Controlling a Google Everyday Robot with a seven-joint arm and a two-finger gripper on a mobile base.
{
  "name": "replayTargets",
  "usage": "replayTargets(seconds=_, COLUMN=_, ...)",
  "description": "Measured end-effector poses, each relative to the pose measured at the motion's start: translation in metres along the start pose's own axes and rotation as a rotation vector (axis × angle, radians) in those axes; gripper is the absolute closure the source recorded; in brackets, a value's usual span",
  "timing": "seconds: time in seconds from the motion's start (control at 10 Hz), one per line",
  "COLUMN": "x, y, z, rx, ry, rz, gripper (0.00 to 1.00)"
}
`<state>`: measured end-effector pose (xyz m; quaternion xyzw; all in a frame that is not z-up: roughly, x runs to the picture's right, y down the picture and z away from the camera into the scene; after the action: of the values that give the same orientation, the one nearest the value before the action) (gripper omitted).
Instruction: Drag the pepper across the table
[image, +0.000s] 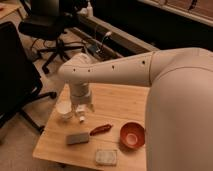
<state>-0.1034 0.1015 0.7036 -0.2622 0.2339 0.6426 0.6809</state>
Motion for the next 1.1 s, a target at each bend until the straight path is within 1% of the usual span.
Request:
replayTargets(seconds=0.2, x=-0.001, y=0.001, z=-0.001, rx=-0.002, ry=-0.006, rz=-0.012, gripper=0.35)
replayTargets(seconds=0.3, x=-0.002, y=0.002, z=-0.002, rx=-0.003, ry=-0.013, rz=-0.036, gripper=0.35)
replayTargets(seconds=0.4, x=-0.003, y=0.005, z=-0.004, rx=-0.005, ry=-0.023, rz=-0.089, gripper=0.35)
replayTargets(seconds=0.5, x=-0.004, y=0.007, z=-0.007, rx=-0.004, ry=-0.036, rz=-0.18, gripper=0.35)
replayTargets(seconds=0.6, x=-0.005, y=0.009, z=-0.009, rx=-0.003, ry=-0.047, rz=-0.256, gripper=0.35)
replayTargets(seconds=0.8, x=-0.01, y=0.013, z=-0.015, rx=0.002, ry=-0.075, rz=-0.47, gripper=0.35)
replayTargets(seconds=1.0, x=-0.016, y=0.015, z=-0.022, rx=0.004, ry=-0.094, rz=-0.651, gripper=0.35)
replayTargets(seconds=1.1, x=-0.022, y=0.015, z=-0.027, rx=0.014, ry=-0.103, rz=-0.769, gripper=0.35)
